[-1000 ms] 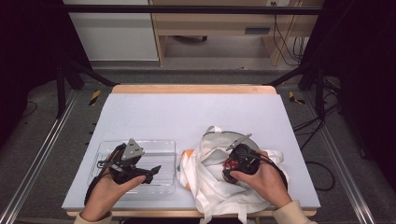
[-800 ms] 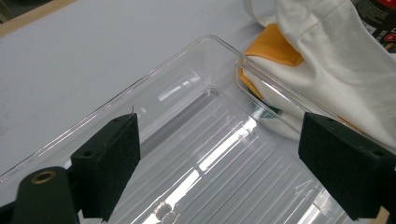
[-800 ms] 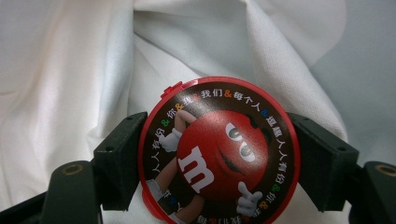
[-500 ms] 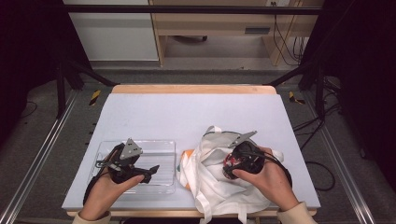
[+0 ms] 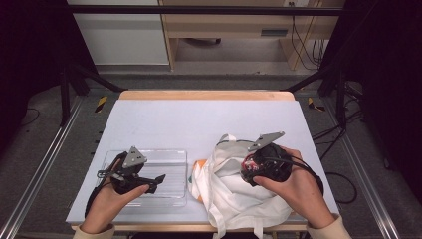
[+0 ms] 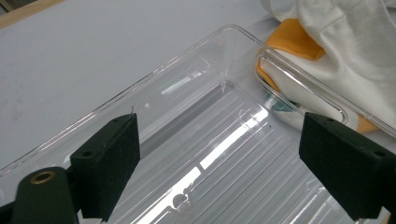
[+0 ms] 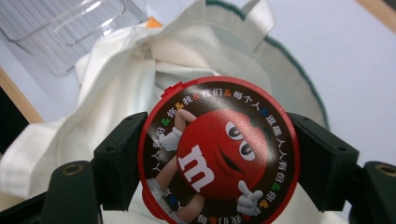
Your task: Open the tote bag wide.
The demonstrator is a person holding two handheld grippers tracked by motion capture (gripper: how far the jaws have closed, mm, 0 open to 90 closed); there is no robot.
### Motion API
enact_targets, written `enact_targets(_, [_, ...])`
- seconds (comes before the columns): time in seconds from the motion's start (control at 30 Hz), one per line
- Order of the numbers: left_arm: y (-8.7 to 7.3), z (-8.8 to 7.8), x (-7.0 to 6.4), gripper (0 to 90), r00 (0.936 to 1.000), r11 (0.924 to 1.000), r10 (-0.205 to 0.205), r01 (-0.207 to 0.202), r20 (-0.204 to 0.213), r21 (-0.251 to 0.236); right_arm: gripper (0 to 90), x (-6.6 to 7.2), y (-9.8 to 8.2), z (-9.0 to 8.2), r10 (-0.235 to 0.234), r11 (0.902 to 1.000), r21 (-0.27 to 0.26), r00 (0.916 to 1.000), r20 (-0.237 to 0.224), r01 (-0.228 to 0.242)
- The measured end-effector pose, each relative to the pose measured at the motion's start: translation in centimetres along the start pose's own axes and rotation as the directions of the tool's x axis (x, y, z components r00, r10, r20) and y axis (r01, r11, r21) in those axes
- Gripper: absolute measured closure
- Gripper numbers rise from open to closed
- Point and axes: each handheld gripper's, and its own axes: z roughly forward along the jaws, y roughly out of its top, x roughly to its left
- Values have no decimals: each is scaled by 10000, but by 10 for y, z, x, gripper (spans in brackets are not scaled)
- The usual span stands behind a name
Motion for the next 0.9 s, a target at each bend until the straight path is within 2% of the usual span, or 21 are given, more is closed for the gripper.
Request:
enact_targets(0.13, [-2, -3, 4, 123, 9999, 10000, -83, 83, -104, -23, 257, 3, 11, -12, -86, 9999, -133, 9999, 129, 87])
enact_targets(0.23, [-3, -5, 8, 123, 9992, 10000, -60, 61, -400, 43, 257, 6, 19, -16, -238, 9995, -206, 9996, 118, 240])
enact_targets(0.3, [-3, -6, 9, 122, 9992, 9999, -102, 103, -388, 12, 257, 8, 26, -16, -327, 9992, -240, 9994, 77, 329])
enact_targets(0.83, [-11, -18, 32, 112, 9976, 9986, -503, 495, -469, -165, 257, 30, 72, 1, -917, 9940, -646, 9947, -472, 886])
enact_targets(0.9, [-11, -20, 36, 112, 9967, 9976, -649, 636, -486, -283, 257, 33, 79, 4, -995, 9931, -674, 9938, -493, 961])
